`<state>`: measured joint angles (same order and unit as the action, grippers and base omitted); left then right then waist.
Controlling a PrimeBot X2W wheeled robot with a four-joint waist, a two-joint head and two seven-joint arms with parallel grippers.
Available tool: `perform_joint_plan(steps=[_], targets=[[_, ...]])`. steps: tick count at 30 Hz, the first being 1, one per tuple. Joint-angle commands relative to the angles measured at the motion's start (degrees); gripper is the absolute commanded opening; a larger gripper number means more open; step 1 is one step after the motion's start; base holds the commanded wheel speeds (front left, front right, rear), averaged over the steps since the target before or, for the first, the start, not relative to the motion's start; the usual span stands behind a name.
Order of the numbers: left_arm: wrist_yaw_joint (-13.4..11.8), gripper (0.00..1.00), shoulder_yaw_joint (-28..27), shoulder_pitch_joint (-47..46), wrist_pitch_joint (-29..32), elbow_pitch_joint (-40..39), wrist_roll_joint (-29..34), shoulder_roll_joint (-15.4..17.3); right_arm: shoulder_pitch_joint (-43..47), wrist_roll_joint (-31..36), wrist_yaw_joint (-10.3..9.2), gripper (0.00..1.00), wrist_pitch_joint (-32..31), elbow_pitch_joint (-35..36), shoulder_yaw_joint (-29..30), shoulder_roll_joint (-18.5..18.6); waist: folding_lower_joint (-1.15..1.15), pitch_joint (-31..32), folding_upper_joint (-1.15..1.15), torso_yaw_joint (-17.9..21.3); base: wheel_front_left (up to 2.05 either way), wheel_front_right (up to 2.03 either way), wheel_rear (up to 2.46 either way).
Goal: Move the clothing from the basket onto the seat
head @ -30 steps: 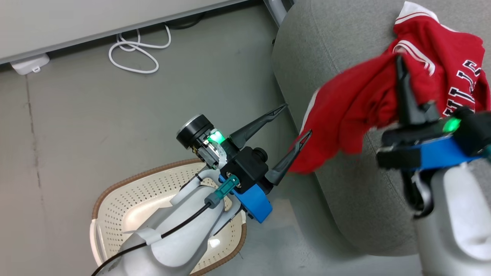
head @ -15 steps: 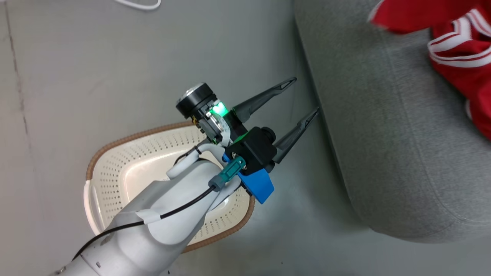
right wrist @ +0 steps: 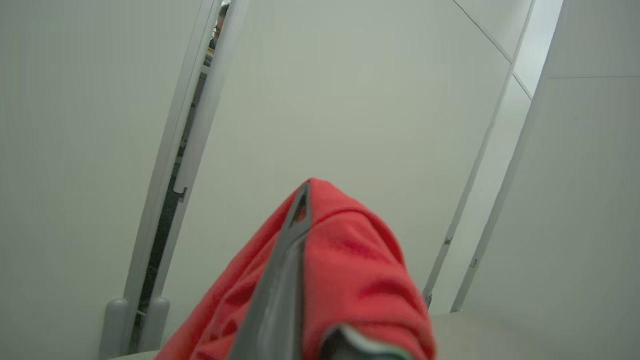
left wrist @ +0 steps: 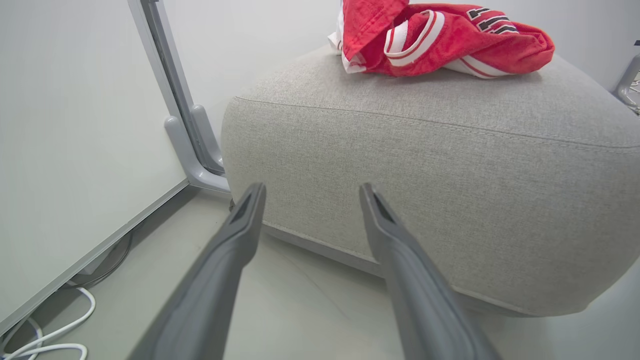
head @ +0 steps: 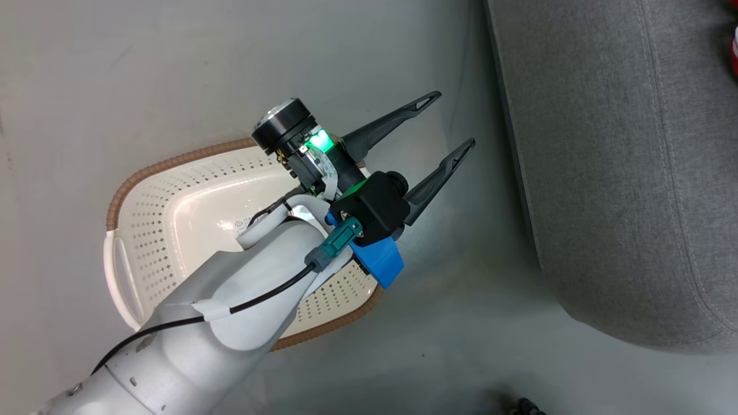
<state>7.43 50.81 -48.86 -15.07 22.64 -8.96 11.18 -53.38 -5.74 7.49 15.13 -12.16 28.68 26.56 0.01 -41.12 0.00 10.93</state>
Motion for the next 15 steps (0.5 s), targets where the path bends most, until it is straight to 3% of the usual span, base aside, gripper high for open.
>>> perform_joint_plan(steps=[1,15], targets=[[0.1,1.0,0.0,-1.5,-0.1,-0.1,0.4,0.4,1.5,0.5,0.01,0.0,0.0,-1.4,1.3,0.2,-0.01,-1.2,0.0,0.3,0.0,0.0,0.0],[0.1,1.0,0.3,-3.3,-0.1,0.1,-0.4,0.7,5.3,1.0,0.01,0.0,0.0,-15.9,1.1,-4.1,-0.01,-3.0,0.0,0.2,0.0,0.0,0.0]])
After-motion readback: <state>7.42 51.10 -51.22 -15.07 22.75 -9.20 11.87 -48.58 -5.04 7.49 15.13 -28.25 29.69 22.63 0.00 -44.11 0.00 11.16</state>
